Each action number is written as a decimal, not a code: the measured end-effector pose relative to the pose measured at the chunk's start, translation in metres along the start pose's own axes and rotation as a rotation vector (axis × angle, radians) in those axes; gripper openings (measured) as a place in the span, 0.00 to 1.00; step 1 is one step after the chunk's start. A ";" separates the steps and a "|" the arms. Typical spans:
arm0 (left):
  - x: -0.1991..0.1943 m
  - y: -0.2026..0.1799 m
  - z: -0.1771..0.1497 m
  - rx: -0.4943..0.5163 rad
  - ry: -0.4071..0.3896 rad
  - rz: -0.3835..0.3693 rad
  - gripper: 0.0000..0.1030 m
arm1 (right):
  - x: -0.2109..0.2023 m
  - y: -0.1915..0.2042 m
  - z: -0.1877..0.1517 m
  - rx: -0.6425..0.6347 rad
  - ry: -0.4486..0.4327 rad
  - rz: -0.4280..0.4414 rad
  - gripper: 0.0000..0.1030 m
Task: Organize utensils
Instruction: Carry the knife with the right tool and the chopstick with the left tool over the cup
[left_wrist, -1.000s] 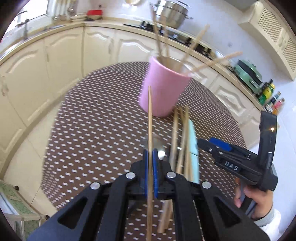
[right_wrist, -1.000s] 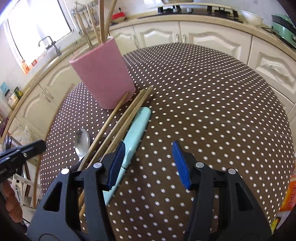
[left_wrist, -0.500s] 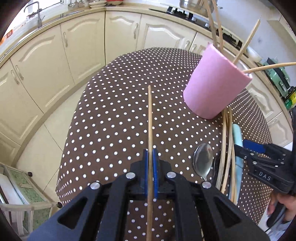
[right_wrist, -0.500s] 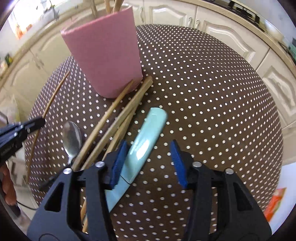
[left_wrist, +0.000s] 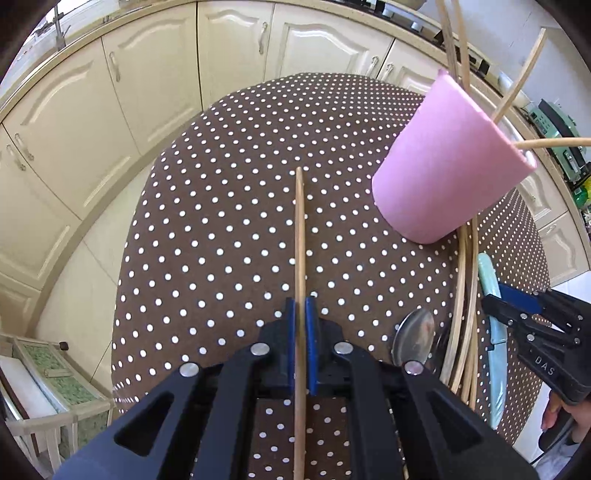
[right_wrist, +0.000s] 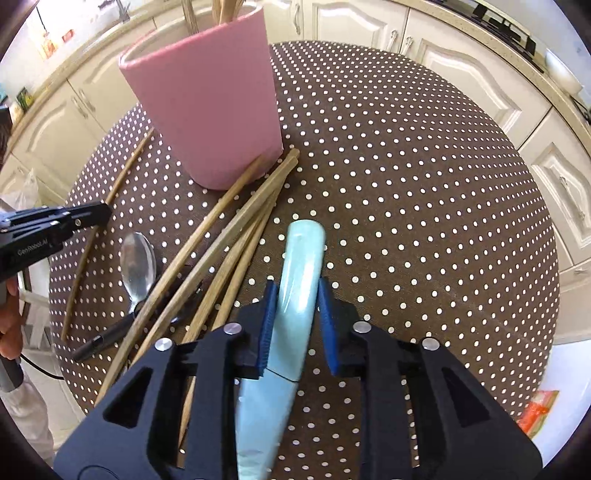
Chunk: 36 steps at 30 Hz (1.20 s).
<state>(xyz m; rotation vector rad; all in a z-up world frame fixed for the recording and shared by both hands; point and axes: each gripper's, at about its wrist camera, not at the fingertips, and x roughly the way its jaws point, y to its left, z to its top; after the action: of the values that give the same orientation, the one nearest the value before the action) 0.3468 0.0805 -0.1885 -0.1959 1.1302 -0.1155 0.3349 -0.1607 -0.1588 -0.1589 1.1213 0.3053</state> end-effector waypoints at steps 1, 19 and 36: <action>-0.002 0.002 -0.004 -0.006 -0.013 -0.015 0.05 | -0.003 -0.001 -0.007 0.003 -0.014 0.003 0.21; -0.104 -0.033 -0.062 0.079 -0.547 -0.153 0.05 | -0.116 -0.025 -0.060 0.076 -0.431 0.157 0.20; -0.154 -0.109 -0.033 0.192 -0.885 -0.236 0.05 | -0.192 0.003 -0.009 0.014 -0.733 0.204 0.20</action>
<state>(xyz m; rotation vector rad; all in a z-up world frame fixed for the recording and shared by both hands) 0.2527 0.0004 -0.0418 -0.1791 0.2091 -0.3102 0.2496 -0.1909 0.0102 0.0821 0.4101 0.4876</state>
